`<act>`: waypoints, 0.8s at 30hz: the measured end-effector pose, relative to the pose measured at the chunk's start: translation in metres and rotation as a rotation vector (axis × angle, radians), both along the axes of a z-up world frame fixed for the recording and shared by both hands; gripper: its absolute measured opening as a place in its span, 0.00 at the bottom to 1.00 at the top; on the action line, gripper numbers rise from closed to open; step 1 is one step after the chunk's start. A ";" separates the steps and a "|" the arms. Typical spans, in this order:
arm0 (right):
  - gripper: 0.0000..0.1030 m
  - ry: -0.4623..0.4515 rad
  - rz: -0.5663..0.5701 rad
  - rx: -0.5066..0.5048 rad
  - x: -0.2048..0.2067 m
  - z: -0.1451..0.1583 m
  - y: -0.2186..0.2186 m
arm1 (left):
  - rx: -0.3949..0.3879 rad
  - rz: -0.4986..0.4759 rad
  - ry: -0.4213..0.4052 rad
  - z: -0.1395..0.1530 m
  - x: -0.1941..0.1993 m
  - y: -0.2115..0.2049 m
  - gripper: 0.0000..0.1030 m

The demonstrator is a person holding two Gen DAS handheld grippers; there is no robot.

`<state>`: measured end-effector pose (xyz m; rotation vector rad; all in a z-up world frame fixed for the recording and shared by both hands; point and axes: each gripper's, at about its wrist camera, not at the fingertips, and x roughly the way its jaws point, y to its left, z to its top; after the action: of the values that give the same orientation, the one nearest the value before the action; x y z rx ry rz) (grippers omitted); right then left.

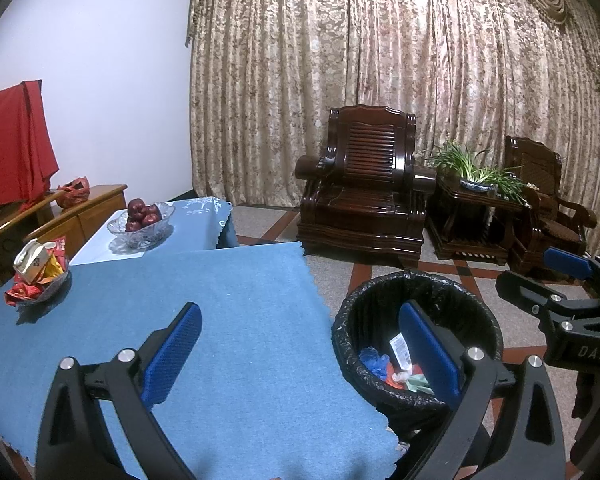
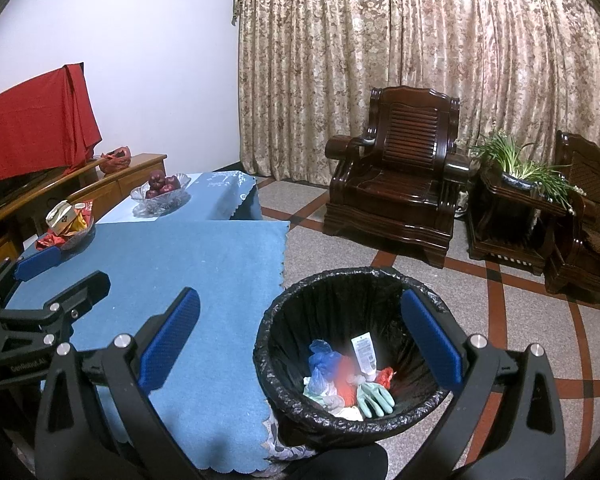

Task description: Collect trash

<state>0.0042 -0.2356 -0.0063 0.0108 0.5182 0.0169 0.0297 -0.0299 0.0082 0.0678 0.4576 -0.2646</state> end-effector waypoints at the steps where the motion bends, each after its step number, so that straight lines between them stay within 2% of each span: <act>1: 0.95 0.001 0.000 0.000 0.000 0.000 0.000 | 0.000 0.000 0.000 0.000 0.000 0.000 0.94; 24: 0.95 0.001 0.000 0.000 0.000 -0.001 0.000 | 0.000 0.001 0.003 0.001 0.000 0.000 0.94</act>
<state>0.0042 -0.2359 -0.0071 0.0111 0.5193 0.0171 0.0295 -0.0299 0.0096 0.0675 0.4605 -0.2636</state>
